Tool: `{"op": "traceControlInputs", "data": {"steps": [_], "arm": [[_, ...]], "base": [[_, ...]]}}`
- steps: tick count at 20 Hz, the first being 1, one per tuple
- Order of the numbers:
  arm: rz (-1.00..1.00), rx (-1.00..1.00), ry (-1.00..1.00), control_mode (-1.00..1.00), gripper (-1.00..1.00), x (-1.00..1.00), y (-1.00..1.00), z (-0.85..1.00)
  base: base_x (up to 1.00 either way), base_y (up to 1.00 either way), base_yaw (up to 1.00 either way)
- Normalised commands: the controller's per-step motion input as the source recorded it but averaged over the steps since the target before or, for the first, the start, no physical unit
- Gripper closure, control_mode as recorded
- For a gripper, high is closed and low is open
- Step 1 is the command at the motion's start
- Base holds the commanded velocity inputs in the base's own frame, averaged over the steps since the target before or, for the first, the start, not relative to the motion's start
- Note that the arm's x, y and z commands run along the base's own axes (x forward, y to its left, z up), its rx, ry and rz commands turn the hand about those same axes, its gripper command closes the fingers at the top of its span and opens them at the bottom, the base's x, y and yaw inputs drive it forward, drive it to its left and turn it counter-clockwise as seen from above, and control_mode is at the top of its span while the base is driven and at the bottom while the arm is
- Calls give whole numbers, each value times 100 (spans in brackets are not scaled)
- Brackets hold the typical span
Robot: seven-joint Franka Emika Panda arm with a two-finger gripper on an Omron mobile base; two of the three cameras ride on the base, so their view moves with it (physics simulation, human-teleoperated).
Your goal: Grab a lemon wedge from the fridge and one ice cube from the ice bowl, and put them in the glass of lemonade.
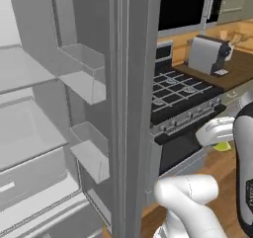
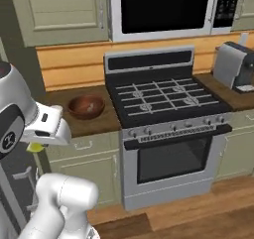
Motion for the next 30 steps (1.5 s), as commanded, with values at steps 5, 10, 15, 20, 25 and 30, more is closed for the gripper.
{"op": "traceControlInputs", "data": {"steps": [5, 10, 15, 20, 25, 30], "arm": [[0, 0, 0, 100, 100, 0, 0, 0], [0, 0, 0, 100, 100, 0, 0, 0], [0, 0, 0, 100, 100, 0, 0, 0], [0, 0, 0, 100, 100, 0, 0, 0], [0, 0, 0, 100, 100, 0, 0, 0], [0, 0, 0, 100, 100, 0, 0, 0]], "base": [[54, -72, 60], [22, -73, 57], [57, -49, 60], [39, -11, 33], [73, 0, 20], [75, 2, 17]]}}
